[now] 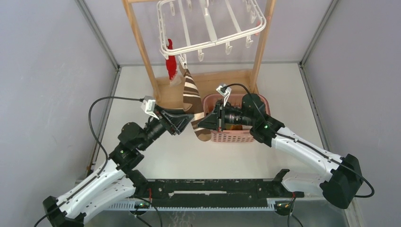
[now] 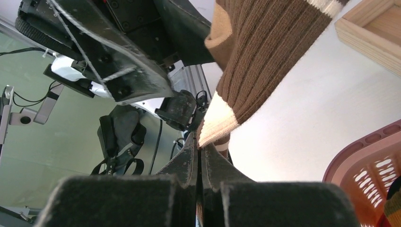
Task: Remove the socks clipped to the hanger
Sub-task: Remove the sock from the hanger.
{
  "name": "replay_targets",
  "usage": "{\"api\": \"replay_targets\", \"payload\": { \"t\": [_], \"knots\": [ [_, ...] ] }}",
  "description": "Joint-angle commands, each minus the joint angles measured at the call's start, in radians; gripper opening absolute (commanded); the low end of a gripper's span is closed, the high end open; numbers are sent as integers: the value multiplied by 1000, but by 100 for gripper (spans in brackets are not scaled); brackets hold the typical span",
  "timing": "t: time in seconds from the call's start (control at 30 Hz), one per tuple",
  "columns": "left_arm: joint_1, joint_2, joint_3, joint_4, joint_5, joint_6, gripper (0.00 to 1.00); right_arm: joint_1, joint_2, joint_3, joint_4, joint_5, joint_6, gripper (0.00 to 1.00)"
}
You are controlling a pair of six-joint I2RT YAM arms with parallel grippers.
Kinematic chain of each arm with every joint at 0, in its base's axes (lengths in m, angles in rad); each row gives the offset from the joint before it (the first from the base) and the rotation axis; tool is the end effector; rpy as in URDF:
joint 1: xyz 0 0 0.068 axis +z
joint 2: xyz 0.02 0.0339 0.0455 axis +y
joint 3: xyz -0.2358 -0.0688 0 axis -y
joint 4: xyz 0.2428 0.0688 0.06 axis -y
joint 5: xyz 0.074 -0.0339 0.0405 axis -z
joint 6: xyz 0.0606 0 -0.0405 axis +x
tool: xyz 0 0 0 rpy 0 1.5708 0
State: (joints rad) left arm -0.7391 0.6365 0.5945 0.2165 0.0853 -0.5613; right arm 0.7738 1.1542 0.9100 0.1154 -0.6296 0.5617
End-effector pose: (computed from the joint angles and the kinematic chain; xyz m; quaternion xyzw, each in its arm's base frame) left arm 0.1501 -0.1438 0.3267 0.0896 0.6368 -0.4851 0.5926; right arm 0.1872 0.2328 0.3129 -0.2789 0.6886 0.5713 0.3489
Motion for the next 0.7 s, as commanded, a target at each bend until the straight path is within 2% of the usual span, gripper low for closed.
{"api": "replay_targets", "payload": {
  "t": [0.0,0.13,0.33,0.47,0.53,0.67],
  "knots": [
    [4,51,27,77,32,-2,55,7,-36,38,10,9,-29,0],
    [3,69,30,85,30,-2,42,8,-50,38,-8,18,-39,0],
    [4,80,40,70,27,6,16,8,-57,37,-21,23,-47,0],
    [4,71,54,42,24,20,9,0,-65,38,-49,45,-63,0],
    [4,64,61,28,21,28,8,-7,-73,38,-69,65,-70,7],
    [4,61,68,16,21,35,6,-24,-84,38,-86,74,-76,5]
  ]
}}
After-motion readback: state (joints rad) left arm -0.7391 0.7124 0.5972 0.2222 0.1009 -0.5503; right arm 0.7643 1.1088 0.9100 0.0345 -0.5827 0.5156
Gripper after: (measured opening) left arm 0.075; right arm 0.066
